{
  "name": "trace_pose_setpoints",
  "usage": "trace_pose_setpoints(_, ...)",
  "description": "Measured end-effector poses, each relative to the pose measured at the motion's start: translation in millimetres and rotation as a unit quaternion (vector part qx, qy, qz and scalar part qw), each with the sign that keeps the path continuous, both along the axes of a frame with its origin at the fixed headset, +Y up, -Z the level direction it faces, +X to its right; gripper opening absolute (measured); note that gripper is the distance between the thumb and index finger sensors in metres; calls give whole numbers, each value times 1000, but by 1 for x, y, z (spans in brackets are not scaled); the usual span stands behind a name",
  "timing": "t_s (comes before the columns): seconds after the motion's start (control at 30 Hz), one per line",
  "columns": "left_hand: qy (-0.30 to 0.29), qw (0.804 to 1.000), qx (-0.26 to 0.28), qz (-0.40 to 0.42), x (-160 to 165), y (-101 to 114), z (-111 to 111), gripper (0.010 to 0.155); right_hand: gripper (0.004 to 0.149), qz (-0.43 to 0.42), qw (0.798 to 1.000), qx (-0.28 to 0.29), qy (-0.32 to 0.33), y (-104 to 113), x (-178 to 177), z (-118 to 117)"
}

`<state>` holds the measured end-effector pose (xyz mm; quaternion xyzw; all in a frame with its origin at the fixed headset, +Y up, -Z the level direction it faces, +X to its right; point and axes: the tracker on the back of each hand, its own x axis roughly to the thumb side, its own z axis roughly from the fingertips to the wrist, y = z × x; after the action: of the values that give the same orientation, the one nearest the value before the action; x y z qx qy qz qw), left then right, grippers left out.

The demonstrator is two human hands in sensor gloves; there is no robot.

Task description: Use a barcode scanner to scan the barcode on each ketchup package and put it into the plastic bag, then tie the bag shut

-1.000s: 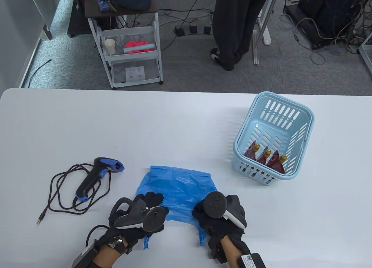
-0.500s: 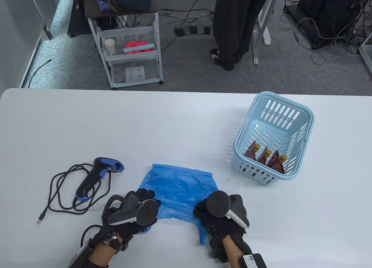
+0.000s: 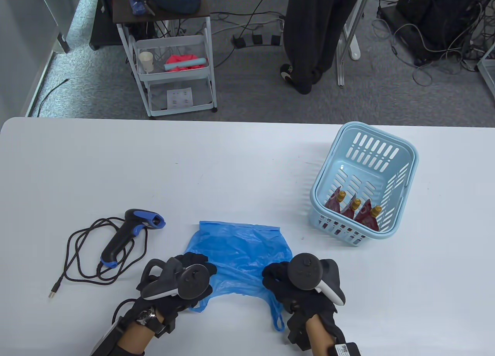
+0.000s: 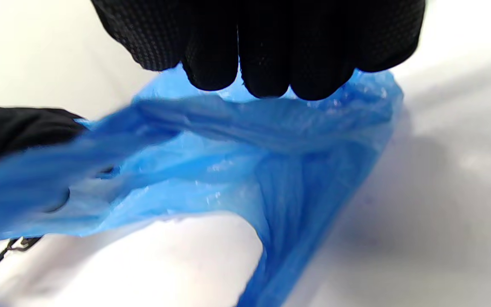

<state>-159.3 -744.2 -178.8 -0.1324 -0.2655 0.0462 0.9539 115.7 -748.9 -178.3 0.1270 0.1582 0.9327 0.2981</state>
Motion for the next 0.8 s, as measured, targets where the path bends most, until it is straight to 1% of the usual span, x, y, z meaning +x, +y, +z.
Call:
trace_pose_setpoints(0.1, 2, 1000, 2, 3, 0, 0, 0, 61, 42, -7, 999, 37, -3, 12, 2, 4)
trace_pose_setpoints(0.23, 5, 1000, 0, 10, 0, -1, -1, 61, 38, -15, 996, 91, 8, 28, -3, 13)
trace_pose_setpoints(0.4, 6, 1000, -2, 12, 1, -1, -1, 60, 39, 2, 992, 122, 44, 35, -19, 22)
trace_pose_setpoints(0.57, 2, 1000, 0, 11, 3, -1, 0, 61, 43, 43, 988, 118, 85, 33, -36, 28)
trace_pose_setpoints(0.63, 1, 1000, 0, 11, 4, -2, 0, 61, 46, 71, 987, 102, 103, 27, -41, 27)
trace_pose_setpoints(0.7, 1, 1000, 0, 12, 4, -2, 0, 61, 49, 111, 984, 72, 120, 16, -46, 24)
trace_pose_setpoints(0.77, 2, 1000, 1, 12, 4, -2, -1, 61, 51, 145, 980, 42, 126, 4, -46, 19)
trace_pose_setpoints(0.8, 3, 1000, 1, 13, 3, -2, -1, 61, 53, 150, 980, 36, 127, 2, -46, 18)
